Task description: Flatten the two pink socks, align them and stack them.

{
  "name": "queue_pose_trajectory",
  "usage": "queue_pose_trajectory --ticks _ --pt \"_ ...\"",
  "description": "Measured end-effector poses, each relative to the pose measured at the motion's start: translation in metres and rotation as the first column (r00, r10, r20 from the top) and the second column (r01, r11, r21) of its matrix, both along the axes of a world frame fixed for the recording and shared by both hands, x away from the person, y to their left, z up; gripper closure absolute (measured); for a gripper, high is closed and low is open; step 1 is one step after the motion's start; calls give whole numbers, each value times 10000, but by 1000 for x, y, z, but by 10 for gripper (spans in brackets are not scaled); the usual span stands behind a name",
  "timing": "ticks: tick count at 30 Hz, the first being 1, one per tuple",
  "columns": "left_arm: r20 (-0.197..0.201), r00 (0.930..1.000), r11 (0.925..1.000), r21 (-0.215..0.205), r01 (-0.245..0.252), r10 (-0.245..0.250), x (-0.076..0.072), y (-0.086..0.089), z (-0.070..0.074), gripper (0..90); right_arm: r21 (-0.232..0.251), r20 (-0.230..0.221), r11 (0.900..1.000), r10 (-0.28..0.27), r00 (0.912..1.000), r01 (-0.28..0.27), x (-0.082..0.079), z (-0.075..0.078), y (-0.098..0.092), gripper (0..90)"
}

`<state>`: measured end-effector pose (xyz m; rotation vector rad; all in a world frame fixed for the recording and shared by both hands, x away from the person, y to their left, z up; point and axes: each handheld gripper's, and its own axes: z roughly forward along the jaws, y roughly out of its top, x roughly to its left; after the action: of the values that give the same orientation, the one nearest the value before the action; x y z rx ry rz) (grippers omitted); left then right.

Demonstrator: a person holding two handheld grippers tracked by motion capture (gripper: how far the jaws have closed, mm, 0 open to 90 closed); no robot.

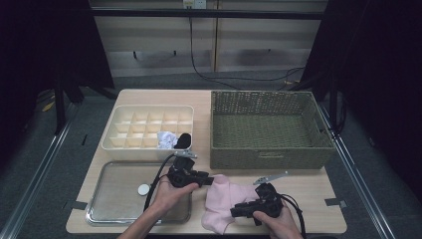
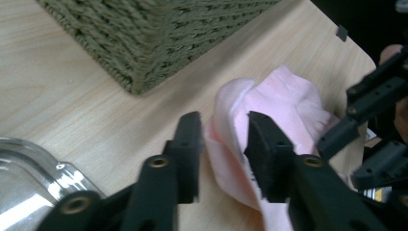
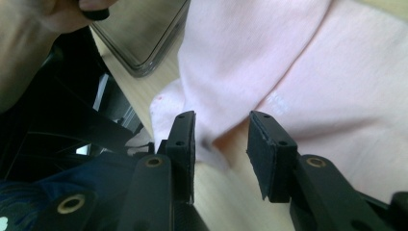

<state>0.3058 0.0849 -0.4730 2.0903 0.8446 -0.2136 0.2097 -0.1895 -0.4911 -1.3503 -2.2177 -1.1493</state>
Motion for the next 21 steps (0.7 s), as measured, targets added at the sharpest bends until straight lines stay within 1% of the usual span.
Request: queue_pose_trajectory --ticks 2,4,6,8,10,11,13,15,16,17,19,21 --pt "18 10000 9999 92 -87 87 1 0 -2 736 38 -32 10000 48 10000 -47 -3 -1 0 636" --pt "-76 9999 9999 38 -128 129 2 1 -3 775 18 -141 10000 88 9999 -88 -4 -5 2 642" --pt "-44 9998 9998 -10 -175 175 2 2 -3 823 -20 -247 9998 196 9995 -197 -4 -8 4 649" --pt "-113 9998 9996 -190 -190 188 3 3 -2 850 -24 -329 9995 308 9990 -309 -4 -10 7 692" --pt "-87 9999 9998 -140 -144 143 2 4 -2 870 -31 -474 9992 396 9981 -398 -2 -11 8 785" --pt "-97 9997 9997 -132 -203 202 2 5 -2 881 -6 -443 9993 373 9983 -373 -1 -11 8 817" --pt "-224 9994 9995 -180 -265 261 2 5 -2 891 138 -432 9995 293 9986 -287 -1 -9 7 865" --pt "-278 9993 9993 -269 -254 246 2 7 -1 894 301 -454 9994 191 9988 -177 0 -6 5 872" --pt "-318 9990 9991 -282 -315 306 2 7 -1 895 464 -443 9988 201 9988 -180 0 -4 3 873" --pt "-289 9990 9988 -340 -350 340 2 8 0 894 595 -408 9978 328 9986 -304 2 -2 1 874" --pt "-315 9988 9981 -468 -400 386 -1 11 4 894 501 -341 9985 224 9992 -207 4 5 -2 875" --pt "-219 9989 9971 -614 -438 425 -4 14 9 894 662 -275 9977 151 9995 -133 6 13 -7 876"
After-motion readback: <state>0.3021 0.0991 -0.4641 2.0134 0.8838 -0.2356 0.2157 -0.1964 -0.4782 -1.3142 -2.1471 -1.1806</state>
